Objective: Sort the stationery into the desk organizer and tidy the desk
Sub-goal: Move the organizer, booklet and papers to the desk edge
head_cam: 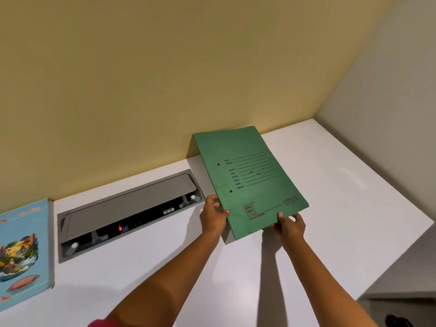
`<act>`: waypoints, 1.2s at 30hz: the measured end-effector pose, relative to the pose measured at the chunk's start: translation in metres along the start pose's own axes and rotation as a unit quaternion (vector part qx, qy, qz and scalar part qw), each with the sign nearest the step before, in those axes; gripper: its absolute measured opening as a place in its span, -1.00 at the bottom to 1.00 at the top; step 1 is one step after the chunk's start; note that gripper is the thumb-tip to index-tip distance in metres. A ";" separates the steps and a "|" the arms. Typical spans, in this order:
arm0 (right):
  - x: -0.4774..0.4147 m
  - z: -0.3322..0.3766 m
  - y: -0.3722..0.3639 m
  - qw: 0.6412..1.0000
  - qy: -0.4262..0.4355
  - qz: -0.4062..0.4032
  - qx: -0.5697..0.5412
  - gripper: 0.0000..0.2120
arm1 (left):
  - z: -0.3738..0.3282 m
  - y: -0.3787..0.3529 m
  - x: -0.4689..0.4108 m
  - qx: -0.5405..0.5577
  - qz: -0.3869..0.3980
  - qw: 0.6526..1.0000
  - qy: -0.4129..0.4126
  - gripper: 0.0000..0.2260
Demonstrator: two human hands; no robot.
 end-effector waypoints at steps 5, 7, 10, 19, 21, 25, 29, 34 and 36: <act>-0.024 -0.018 0.001 0.994 0.001 -0.021 0.108 -0.70 | 0.027 -0.001 -0.010 -0.004 -0.022 0.999 0.034 -0.67; -0.038 -0.032 0.004 0.988 0.007 -0.033 0.149 -0.73 | 0.041 0.001 -0.010 0.006 -0.029 0.998 0.050 -0.67; -0.032 -0.039 0.002 0.984 0.017 -0.038 0.173 -0.79 | 0.058 0.010 -0.013 0.014 -0.050 0.998 0.048 -0.63; -0.014 -0.009 -0.008 0.947 0.068 -0.047 0.310 -0.81 | 0.054 0.018 -0.016 -0.046 -0.073 0.996 -0.011 -0.64; -0.012 -0.008 -0.010 0.938 0.070 -0.031 0.337 -0.81 | 0.053 0.019 -0.017 -0.082 -0.069 0.994 -0.018 -0.67; -0.017 -0.010 -0.008 0.919 0.059 -0.035 0.388 -0.75 | 0.049 0.022 -0.019 -0.140 -0.055 0.988 -0.044 -0.69; -0.023 -0.019 -0.003 0.914 0.045 -0.053 0.401 -0.63 | 0.050 0.022 -0.016 -0.150 -0.030 0.987 -0.056 -0.66; -0.009 -0.028 0.006 0.922 0.028 -0.061 0.381 -0.58 | 0.059 0.025 -0.009 -0.166 -0.004 0.984 -0.069 -0.72; 0.003 -0.032 0.005 0.924 0.050 -0.051 0.375 -0.61 | 0.065 0.030 -0.003 -0.170 -0.001 0.982 -0.077 -0.76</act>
Point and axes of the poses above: each hand's wrist, its own x-axis away from the middle knuckle, its own y-axis out of the back of the hand, z = x × y, the point moved 8 cm from there along -x, towards the middle knuckle, and after that the axes turned 1 degree about -z, right-handed, at the moved point
